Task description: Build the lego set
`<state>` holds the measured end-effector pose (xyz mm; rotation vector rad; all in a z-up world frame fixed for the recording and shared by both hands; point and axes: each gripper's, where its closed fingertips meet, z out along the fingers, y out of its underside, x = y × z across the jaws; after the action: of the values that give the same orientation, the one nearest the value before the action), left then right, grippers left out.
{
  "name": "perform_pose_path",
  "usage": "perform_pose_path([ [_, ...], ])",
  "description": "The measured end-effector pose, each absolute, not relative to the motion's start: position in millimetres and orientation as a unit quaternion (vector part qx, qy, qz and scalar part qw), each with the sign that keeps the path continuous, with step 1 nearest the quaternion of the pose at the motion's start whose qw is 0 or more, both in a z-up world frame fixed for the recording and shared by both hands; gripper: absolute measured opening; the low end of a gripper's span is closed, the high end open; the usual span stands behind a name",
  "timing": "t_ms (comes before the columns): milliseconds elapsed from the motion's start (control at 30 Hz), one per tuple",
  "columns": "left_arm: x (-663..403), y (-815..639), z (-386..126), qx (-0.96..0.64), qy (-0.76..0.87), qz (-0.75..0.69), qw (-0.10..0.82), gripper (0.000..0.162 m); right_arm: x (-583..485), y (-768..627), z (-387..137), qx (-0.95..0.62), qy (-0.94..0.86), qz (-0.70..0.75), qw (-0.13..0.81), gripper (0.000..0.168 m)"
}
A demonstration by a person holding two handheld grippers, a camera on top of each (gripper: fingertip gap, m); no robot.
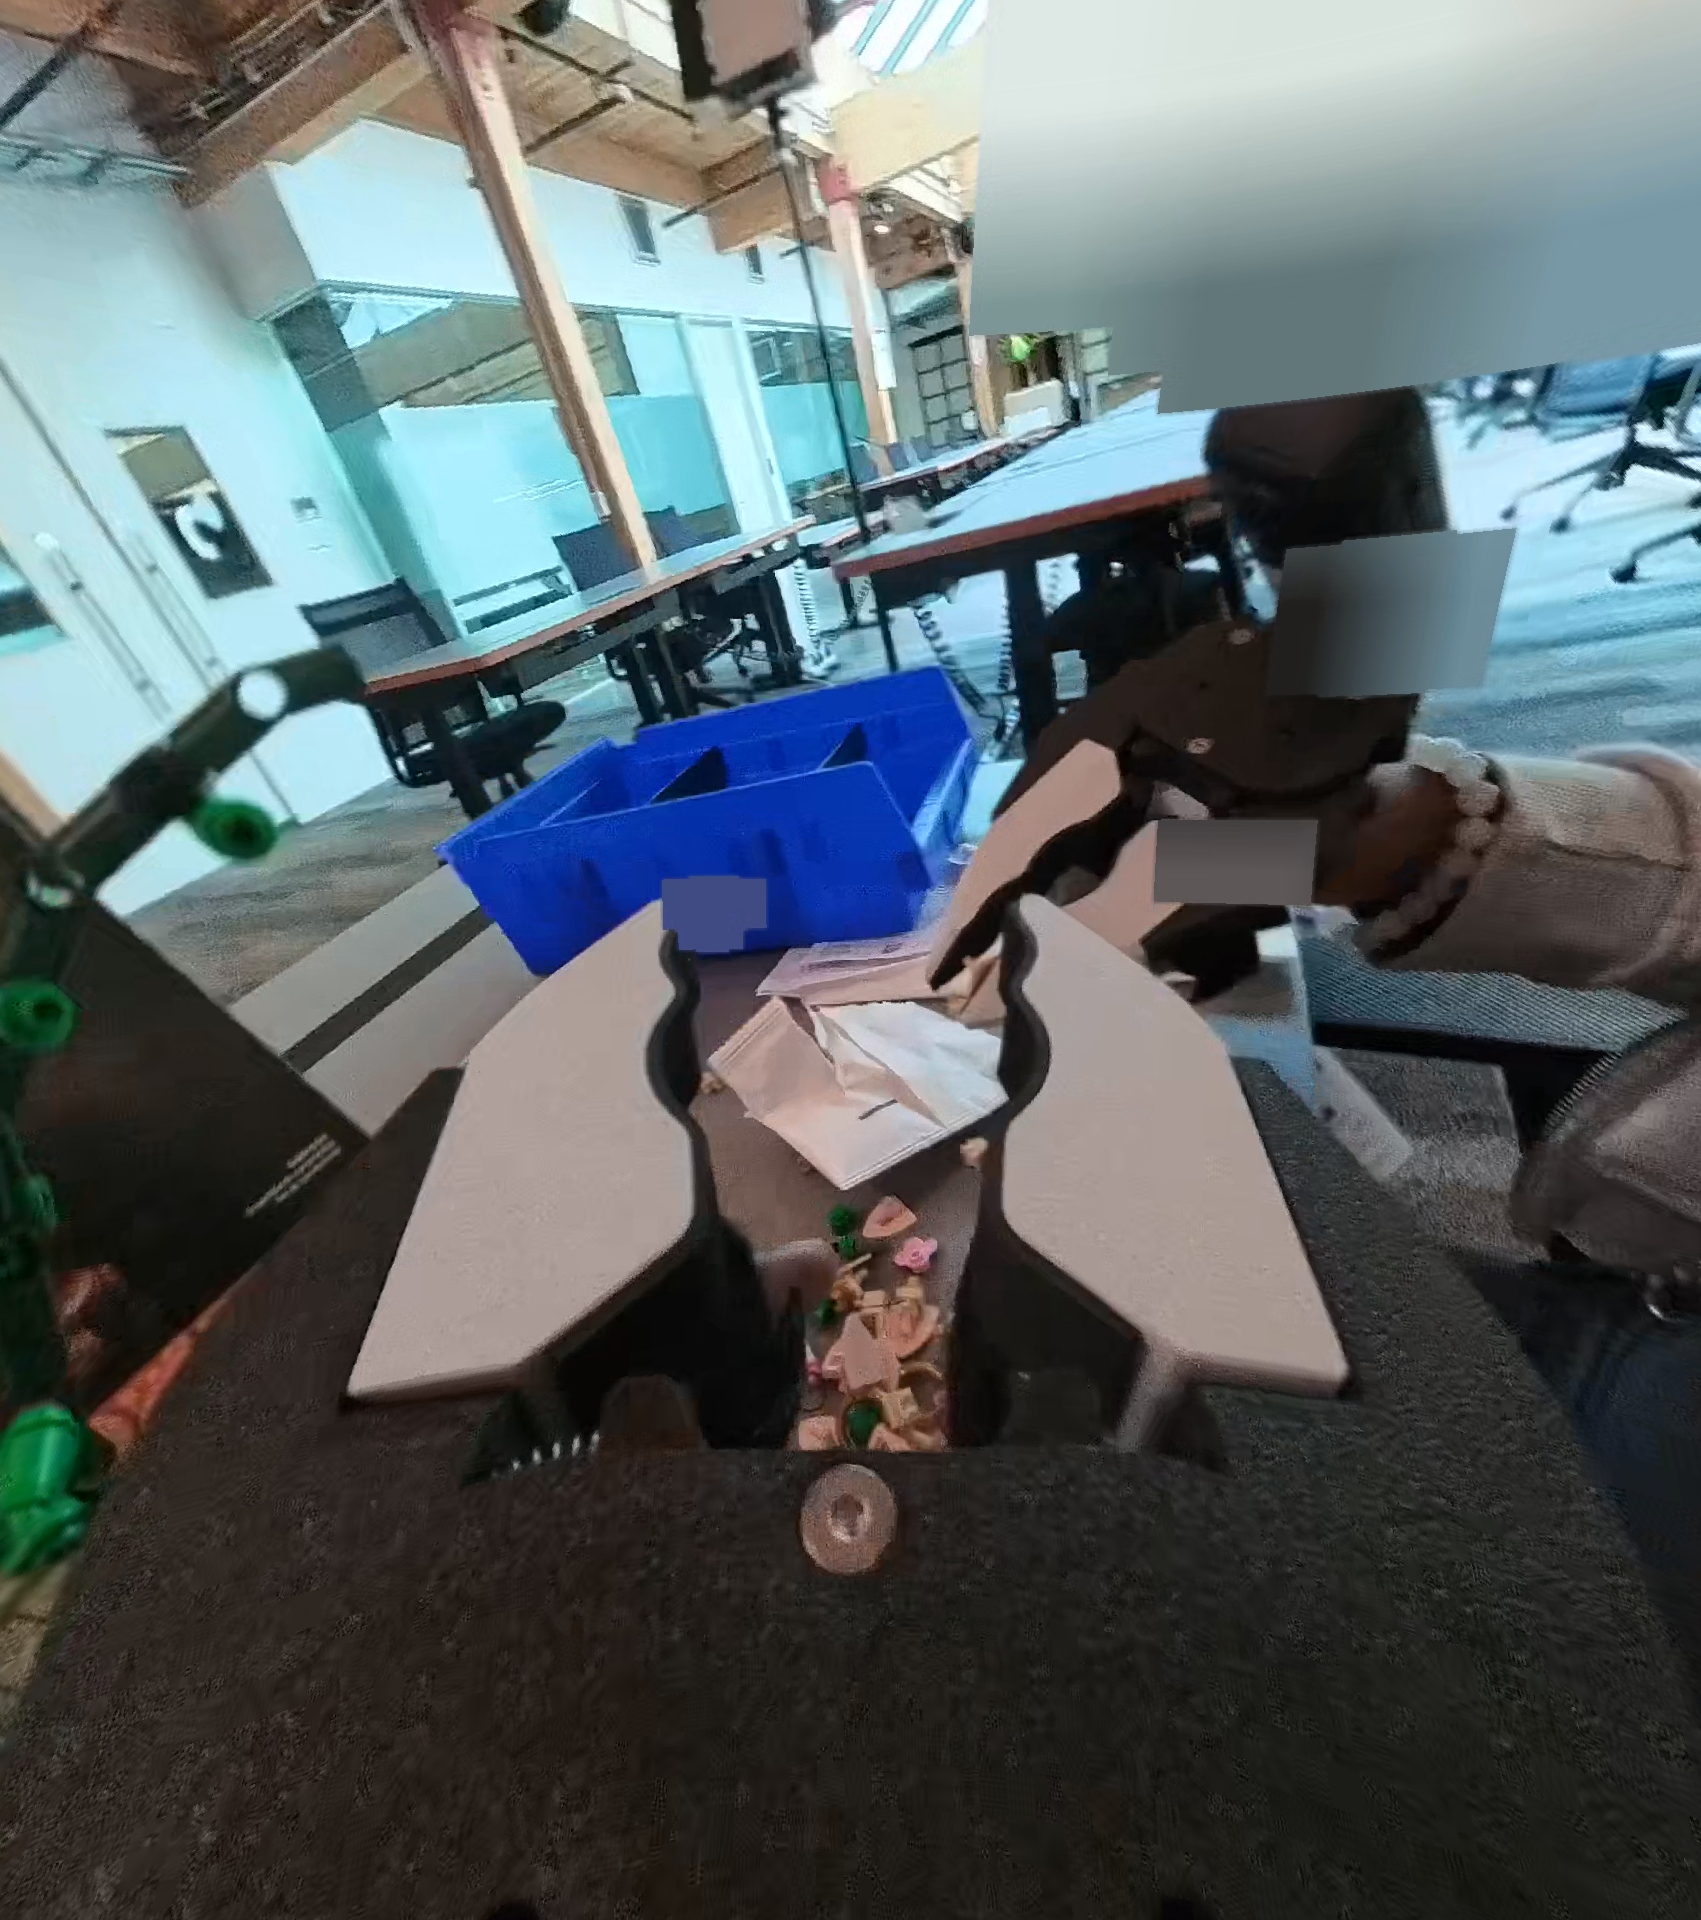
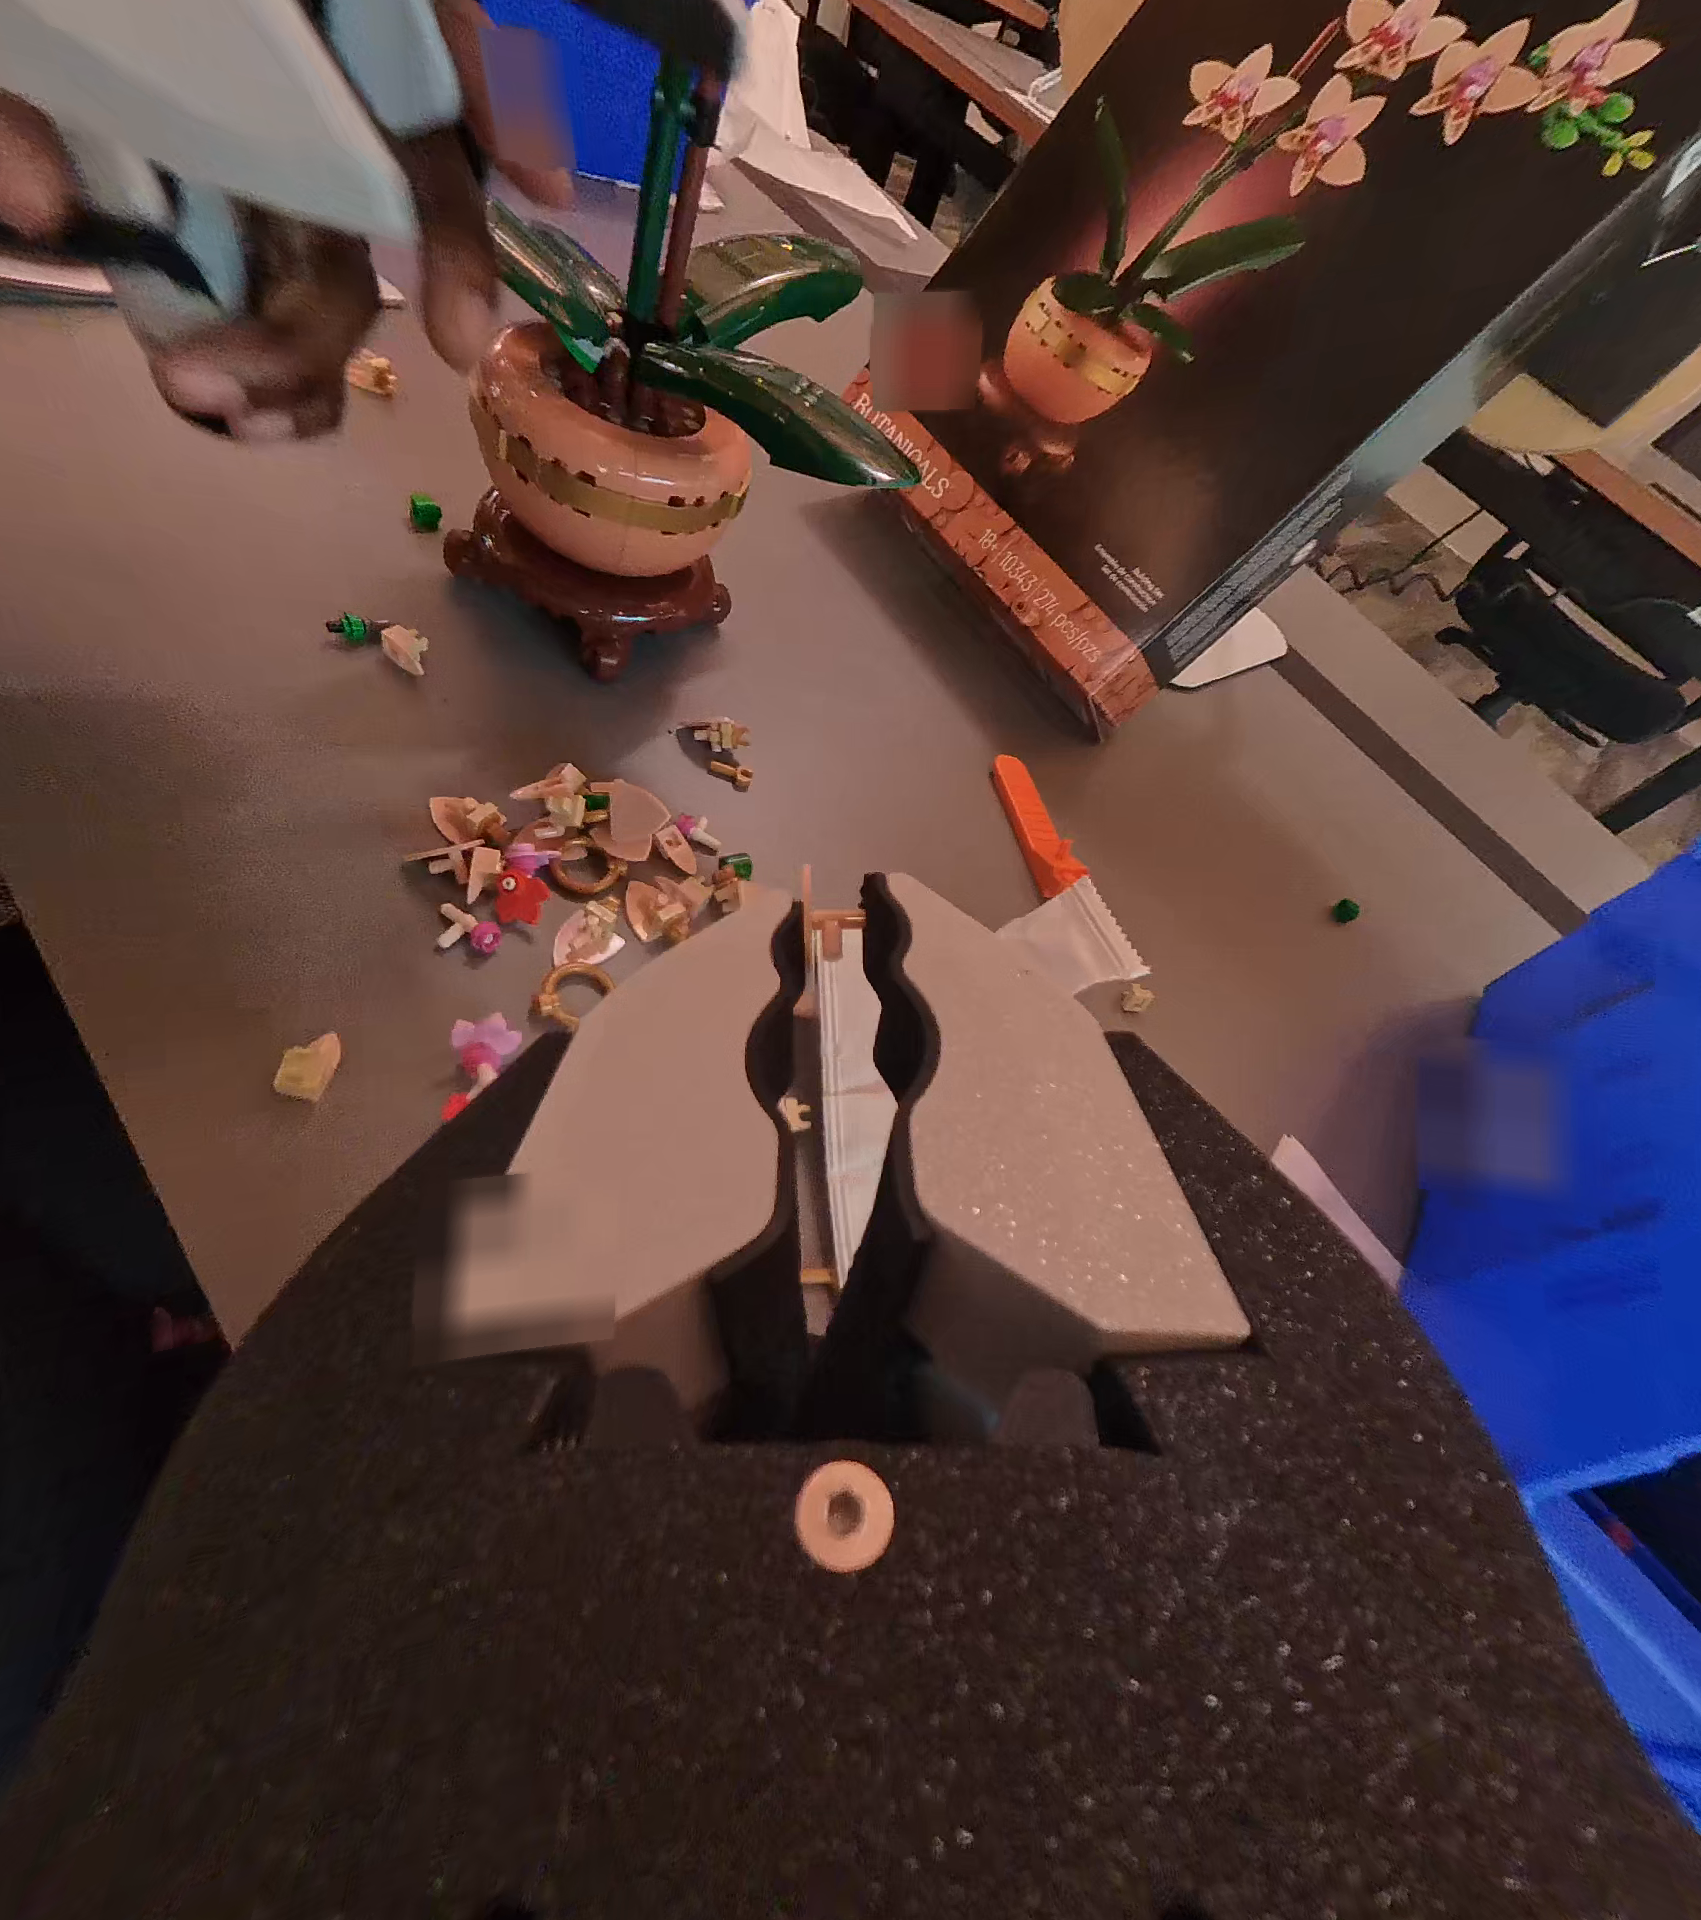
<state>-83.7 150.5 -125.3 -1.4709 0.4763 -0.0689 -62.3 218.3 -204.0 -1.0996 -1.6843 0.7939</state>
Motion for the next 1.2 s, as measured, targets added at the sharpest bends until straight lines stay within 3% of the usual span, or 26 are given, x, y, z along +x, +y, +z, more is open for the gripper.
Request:
perform_pose_path([
  [133,-55.7,110.7,-135.5,-0.701,0.338,-0.011,0.628,0.045,-48.3,221.0,-201.1,-0.449,-0.685,0.330,0.470,0.009],
  [233,-40.0,82.9,-162.8,-0.748,0.330,-0.037,0.575,0.041,-35.9,221.3,-199.0,-0.449,-0.681,0.334,0.472,0.009],
  [333,-15.9,64.4,-231.0,-0.846,0.142,-0.178,0.483,0.018,-22.3,217.8,-198.7,-0.441,-0.685,0.328,0.478,0.009],
  [400,12.9,44.6,-296.1,-0.879,0.093,-0.260,0.389,0.019,-15.1,214.8,-198.4,-0.437,-0.687,0.326,0.481,0.010],
  [567,-7.0,71.6,-402.9,-0.940,0.115,-0.048,0.317,0.025,-8.9,205.0,-188.5,-0.421,-0.684,0.340,0.489,0.009],
  [667,5.2,86.7,-436.6,-0.945,0.193,-0.051,0.258,0.014,-9.2,205.1,-180.0,-0.410,-0.683,0.343,0.497,0.010],
  [833,11.3,94.2,-442.4,-0.921,0.301,-0.046,0.244,0.010,-15.9,215.2,-175.3,-0.408,-0.683,0.345,0.499,0.010],
  [1000,13.3,100.5,-463.4,-0.921,0.347,-0.036,0.173,0.000,-18.6,208.3,-170.7,-0.388,-0.684,0.351,0.509,0.010],
  [1100,14.5,90.2,-444.1,-0.924,0.292,-0.059,0.239,0.000,-12.0,207.9,-170.8,-0.383,-0.685,0.344,0.515,0.010],
  [1200,13.5,66.1,-391.3,-0.896,0.265,-0.076,0.348,0.000,-5.3,209.5,-167.2,-0.384,-0.675,0.353,0.521,0.010],
])
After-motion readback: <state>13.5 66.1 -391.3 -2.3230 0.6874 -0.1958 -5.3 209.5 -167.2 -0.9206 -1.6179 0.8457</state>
